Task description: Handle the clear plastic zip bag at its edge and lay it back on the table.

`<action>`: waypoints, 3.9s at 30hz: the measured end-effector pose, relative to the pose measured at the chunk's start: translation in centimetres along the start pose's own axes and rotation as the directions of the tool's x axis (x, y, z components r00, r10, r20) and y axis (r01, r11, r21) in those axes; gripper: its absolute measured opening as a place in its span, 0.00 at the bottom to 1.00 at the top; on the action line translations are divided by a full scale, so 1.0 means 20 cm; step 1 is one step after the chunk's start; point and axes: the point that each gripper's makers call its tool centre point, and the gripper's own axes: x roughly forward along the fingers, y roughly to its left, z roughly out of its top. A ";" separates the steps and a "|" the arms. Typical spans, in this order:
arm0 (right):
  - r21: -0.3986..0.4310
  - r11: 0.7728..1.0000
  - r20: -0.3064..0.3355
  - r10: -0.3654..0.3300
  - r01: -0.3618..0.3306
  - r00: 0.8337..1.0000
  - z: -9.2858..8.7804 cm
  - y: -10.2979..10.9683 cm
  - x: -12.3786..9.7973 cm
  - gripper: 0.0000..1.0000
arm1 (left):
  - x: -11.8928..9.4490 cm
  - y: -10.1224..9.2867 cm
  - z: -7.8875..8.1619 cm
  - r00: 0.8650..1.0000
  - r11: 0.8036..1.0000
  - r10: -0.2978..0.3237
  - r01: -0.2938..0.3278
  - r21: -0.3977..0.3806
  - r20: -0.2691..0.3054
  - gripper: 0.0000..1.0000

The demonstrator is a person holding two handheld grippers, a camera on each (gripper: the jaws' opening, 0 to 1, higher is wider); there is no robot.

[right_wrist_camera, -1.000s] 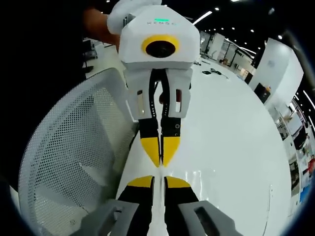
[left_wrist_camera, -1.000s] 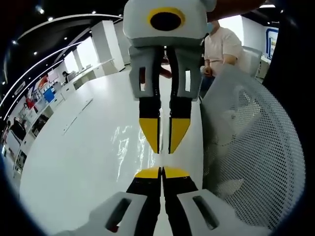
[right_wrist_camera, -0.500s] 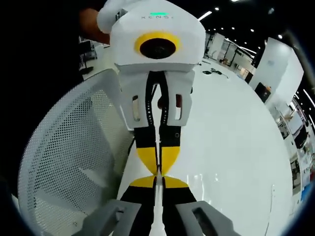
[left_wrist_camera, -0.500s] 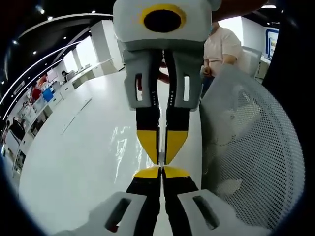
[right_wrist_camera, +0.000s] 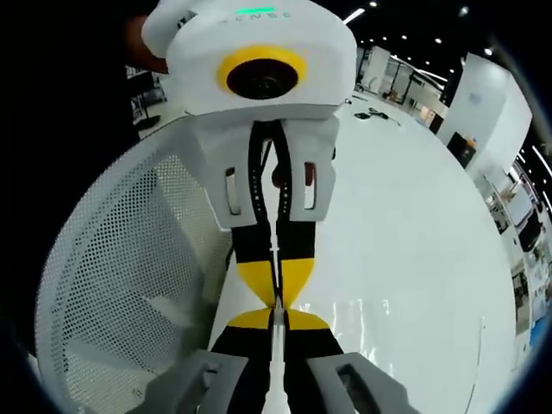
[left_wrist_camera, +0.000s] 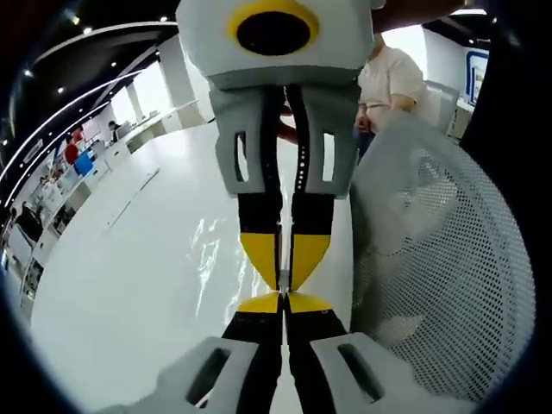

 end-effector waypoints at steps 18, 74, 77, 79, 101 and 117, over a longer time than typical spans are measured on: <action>0.055 0.998 -0.052 -0.010 0.013 0.999 -0.17 0.00 -0.08 0.00 | 0.00 -0.01 0.02 1.000 0.999 0.012 -0.012 0.030 -0.004 0.00; 0.048 0.998 -0.053 -0.034 0.036 0.998 -0.18 0.01 -0.07 0.00 | 0.09 -0.01 0.01 0.999 0.999 0.010 -0.008 0.049 -0.034 0.00; 0.055 0.998 -0.055 -0.036 0.039 0.998 -0.20 0.01 -0.08 0.00 | 0.09 -0.01 0.01 0.999 0.999 0.009 -0.007 0.049 -0.034 0.00; 0.066 0.997 -0.061 -0.035 0.039 0.998 -0.21 0.01 -0.08 0.00 | 0.09 -0.01 0.01 0.999 0.999 0.009 -0.007 0.049 -0.035 0.00; 0.100 0.994 -0.114 -0.040 0.051 0.993 -0.35 0.04 -0.12 0.00 | 0.10 -0.05 -0.02 0.997 0.999 -0.009 0.012 0.039 -0.075 0.00; 0.127 0.989 -0.142 -0.054 0.072 0.988 -0.47 0.04 -0.16 0.00 | 0.11 -0.03 -0.04 0.996 0.999 -0.005 0.008 0.032 -0.093 0.00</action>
